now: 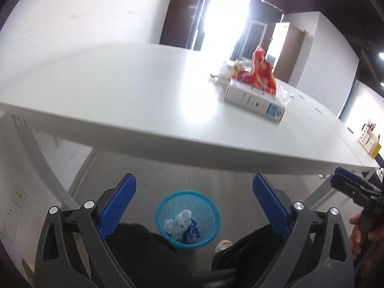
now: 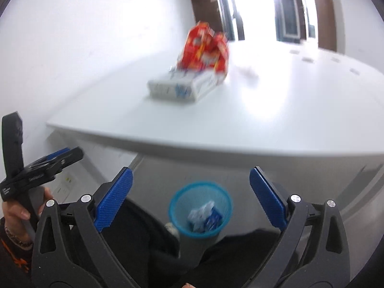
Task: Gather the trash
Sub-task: 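Raise both tools back up toward the red snack bag on the table, then grasp the red snack bag with the right tool, then grasp the white HP box with the left tool while the right tool holds the red bag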
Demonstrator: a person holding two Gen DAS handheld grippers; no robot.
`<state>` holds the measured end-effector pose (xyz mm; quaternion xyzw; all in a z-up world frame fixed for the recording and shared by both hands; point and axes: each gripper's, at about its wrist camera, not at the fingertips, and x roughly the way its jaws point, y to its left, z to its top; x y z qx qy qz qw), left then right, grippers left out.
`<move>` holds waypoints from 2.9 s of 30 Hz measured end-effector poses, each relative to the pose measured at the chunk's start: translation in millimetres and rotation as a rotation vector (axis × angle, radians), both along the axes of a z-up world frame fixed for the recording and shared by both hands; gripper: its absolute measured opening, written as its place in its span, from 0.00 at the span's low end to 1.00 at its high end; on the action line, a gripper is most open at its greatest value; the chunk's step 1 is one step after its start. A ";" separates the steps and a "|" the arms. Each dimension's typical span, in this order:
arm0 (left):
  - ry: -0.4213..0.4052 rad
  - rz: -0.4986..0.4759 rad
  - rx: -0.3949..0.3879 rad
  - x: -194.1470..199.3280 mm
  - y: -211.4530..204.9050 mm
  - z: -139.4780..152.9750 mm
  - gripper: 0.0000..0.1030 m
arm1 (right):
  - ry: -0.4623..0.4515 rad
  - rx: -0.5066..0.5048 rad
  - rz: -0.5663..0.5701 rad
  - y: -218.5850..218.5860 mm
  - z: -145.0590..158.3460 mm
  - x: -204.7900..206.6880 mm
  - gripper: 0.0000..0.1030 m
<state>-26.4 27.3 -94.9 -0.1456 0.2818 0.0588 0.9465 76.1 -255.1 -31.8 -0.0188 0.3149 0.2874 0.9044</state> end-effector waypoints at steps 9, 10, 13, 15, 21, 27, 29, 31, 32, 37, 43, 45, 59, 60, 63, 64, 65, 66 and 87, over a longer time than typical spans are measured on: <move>-0.082 -0.028 0.060 25.9 -11.2 38.3 0.94 | -0.056 0.057 -0.071 -19.0 34.8 45.1 0.91; -0.092 -0.031 0.062 30.9 -11.9 41.8 0.94 | -0.059 0.061 -0.071 -19.1 37.1 49.4 0.91; -0.103 -0.045 0.070 44.7 -12.8 47.8 0.94 | -0.060 0.067 -0.063 -14.9 44.7 59.5 0.91; -0.095 -0.061 0.082 54.8 -13.4 52.1 0.94 | -0.056 0.079 -0.056 -9.5 45.6 70.2 0.91; -0.079 -0.108 0.088 76.1 -13.3 55.8 0.94 | -0.048 0.111 -0.021 14.7 61.4 109.1 0.91; -0.033 -0.217 0.117 93.8 -14.3 55.4 0.94 | -0.023 0.081 0.016 39.9 74.4 151.8 0.91; -0.017 -0.258 0.129 101.6 -14.4 58.6 0.94 | -0.010 0.064 0.020 46.1 75.3 165.5 0.89; -0.005 -0.300 0.146 109.6 -15.6 63.0 0.94 | 0.007 0.055 0.027 53.0 76.4 181.8 0.87; -0.004 -0.332 0.157 114.0 -17.5 65.3 0.94 | 0.015 0.053 0.031 55.6 76.9 188.8 0.87; 0.042 -0.481 0.177 137.0 -24.1 70.8 0.94 | 0.047 -0.007 0.058 75.5 74.4 229.1 0.79; 0.085 -0.613 0.135 159.8 -22.3 80.4 0.94 | 0.098 -0.065 0.122 99.1 60.1 269.3 0.76; 0.113 -0.654 0.163 169.0 -24.1 80.4 0.94 | 0.125 -0.046 0.158 102.1 53.5 277.6 0.71; 0.244 -1.074 0.410 230.0 -43.9 78.6 0.94 | 0.209 0.087 0.235 82.5 36.7 295.7 0.19; 0.260 -1.100 0.425 233.2 -46.0 76.7 0.94 | 0.206 0.093 0.235 79.9 37.6 295.3 0.16; 0.302 -1.196 0.458 240.1 -53.6 72.2 0.94 | 0.195 0.110 0.235 72.8 39.9 292.2 0.12; 0.311 -1.218 0.464 244.6 -56.1 70.9 0.94 | 0.194 0.115 0.236 70.0 40.5 291.5 0.10; 0.323 -1.241 0.470 247.2 -58.1 70.3 0.94 | 0.194 0.120 0.237 68.0 40.5 290.3 0.09; 0.322 -1.257 0.480 248.8 -59.5 70.3 0.94 | 0.194 0.125 0.236 64.4 40.4 290.7 0.09; 0.419 -1.093 0.495 248.7 -56.2 59.0 0.80 | 0.126 0.162 0.153 49.8 46.8 286.6 0.04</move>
